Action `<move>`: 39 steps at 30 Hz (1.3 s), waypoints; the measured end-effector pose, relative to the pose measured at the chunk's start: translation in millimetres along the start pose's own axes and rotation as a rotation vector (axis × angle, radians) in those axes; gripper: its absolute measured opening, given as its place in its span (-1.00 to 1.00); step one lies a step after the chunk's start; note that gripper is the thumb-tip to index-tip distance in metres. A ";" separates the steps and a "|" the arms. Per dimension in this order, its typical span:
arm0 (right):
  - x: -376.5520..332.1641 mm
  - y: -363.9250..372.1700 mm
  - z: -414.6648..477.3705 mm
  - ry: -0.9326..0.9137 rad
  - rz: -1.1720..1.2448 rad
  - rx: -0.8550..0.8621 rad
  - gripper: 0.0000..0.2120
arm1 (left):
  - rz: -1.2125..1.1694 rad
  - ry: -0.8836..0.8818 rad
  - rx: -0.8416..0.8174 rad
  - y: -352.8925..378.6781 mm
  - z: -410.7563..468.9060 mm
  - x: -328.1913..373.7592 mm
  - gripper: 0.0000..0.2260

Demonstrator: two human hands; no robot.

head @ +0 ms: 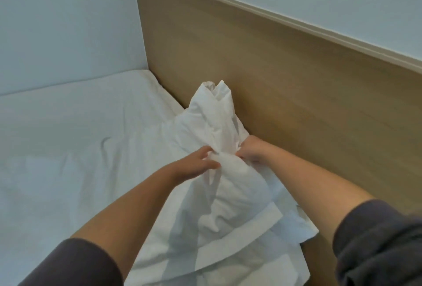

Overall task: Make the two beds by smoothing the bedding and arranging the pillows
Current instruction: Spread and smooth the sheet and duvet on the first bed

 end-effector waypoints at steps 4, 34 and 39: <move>-1.1 -17.9 -0.1 -0.066 -0.130 0.244 -0.74 | 0.077 0.105 -0.029 12.7 -0.9 -8.1 -0.40; -57.3 49.8 -0.2 -0.219 -0.533 0.584 -0.38 | 1.086 -0.078 0.135 -26.1 -103.9 -142.4 -0.13; -57.8 6.7 18.0 -0.283 -0.512 0.649 -0.63 | 1.120 -0.136 0.099 -41.4 -93.7 -158.8 -0.09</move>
Point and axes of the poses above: each hand's wrist, its own z-axis towards the middle knuckle, its own y-axis out of the palm, x = y × z, the point moved 1 cm from there along z, towards the middle knuckle, and after that the axes turned 2 degrees about x, right-handed, at the moved point
